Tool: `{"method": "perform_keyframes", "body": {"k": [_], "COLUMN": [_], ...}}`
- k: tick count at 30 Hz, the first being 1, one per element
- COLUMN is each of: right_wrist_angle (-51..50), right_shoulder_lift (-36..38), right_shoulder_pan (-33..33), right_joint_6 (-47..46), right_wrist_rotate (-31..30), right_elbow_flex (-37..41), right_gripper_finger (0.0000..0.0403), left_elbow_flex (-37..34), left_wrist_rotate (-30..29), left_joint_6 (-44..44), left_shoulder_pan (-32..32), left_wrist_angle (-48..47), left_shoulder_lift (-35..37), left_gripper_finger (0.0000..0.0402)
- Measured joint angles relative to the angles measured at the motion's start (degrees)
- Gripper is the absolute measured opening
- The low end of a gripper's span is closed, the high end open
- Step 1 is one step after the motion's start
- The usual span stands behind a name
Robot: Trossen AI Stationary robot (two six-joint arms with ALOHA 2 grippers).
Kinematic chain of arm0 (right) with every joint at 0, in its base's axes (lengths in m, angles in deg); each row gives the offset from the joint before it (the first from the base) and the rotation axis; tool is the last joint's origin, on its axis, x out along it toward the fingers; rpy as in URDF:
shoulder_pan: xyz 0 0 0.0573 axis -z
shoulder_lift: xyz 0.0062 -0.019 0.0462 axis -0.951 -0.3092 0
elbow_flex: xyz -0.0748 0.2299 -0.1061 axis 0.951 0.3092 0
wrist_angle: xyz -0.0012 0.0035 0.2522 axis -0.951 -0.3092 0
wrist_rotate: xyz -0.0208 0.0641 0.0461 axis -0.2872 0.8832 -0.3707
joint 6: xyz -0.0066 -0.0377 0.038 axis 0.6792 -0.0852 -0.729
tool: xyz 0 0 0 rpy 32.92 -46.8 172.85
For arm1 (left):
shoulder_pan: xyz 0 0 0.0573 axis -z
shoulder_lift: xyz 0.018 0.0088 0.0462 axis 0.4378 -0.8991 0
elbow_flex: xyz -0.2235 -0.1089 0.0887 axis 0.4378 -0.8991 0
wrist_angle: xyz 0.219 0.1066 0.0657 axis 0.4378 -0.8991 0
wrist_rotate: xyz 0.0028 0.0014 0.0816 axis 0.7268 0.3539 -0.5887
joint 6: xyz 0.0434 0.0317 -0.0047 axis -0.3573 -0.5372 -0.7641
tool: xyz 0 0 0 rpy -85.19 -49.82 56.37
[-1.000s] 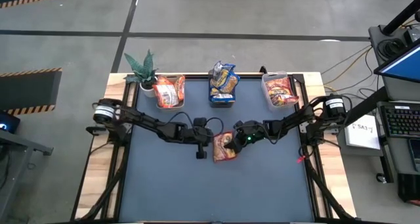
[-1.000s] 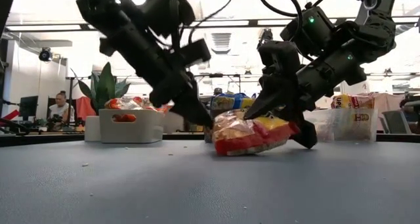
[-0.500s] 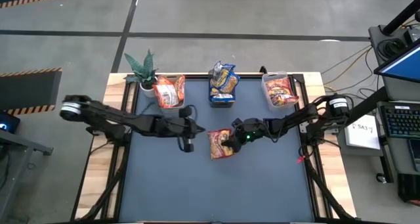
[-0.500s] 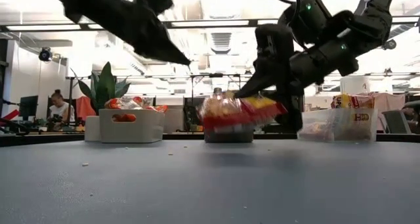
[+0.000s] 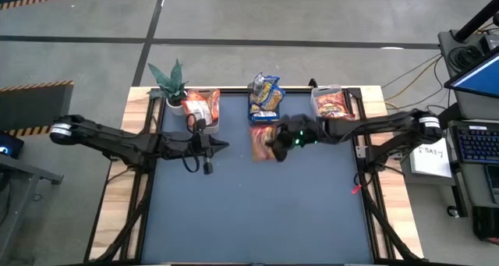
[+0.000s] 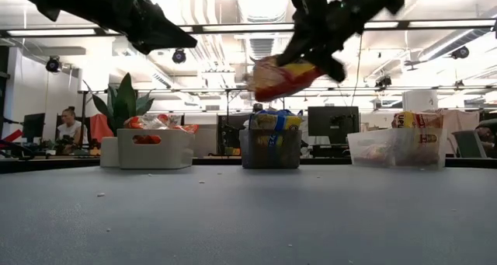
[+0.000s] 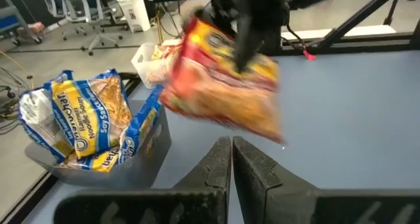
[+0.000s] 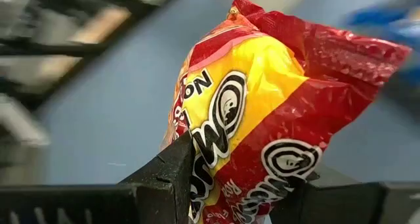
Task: Sort Maruchan noodles
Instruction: Put the red noodle pack into the transparent bin
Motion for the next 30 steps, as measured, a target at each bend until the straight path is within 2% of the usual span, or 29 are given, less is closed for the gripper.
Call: {"method": "perform_keyframes", "body": {"k": [6,10,13,19,23,30], "right_wrist_angle": [-34.5,-52.6,-62.4,-74.0,-76.2,-75.4], "right_shoulder_lift": [1.2,-1.0,-3.2,-6.9,-9.5,-14.6], "right_shoulder_pan": [6.2,13.2,20.0,34.5,43.1,49.3], "right_joint_6": [6.0,7.1,8.4,14.3,21.4,28.3], "right_wrist_rotate": [-10.2,-12.6,-12.8,-12.1,-10.0,-9.7], "right_elbow_flex": [-17.7,-27.6,-32.8,-37.1,-36.4,-35.2], "right_gripper_finger": [0.0132,0.0132,0.0132,0.0132,0.0132,0.0132], "left_elbow_flex": [-0.3,-0.3,-0.3,-0.3,-0.3,-0.3], "left_wrist_rotate": [-0.7,-0.9,-0.9,-0.9,-0.9,-0.9], "left_joint_6": [-0.5,-0.6,-0.5,-0.5,-0.5,-0.5], "left_shoulder_pan": [0.0,0.0,0.0,0.0,0.0,0.0], "left_wrist_angle": [0.2,-0.1,0.0,0.0,0.0,-0.3], "left_shoulder_lift": [0.8,0.3,0.4,0.4,0.4,0.4], "left_gripper_finger": [0.0000,0.0000,0.0000,0.0000,0.0000,0.0000]}}
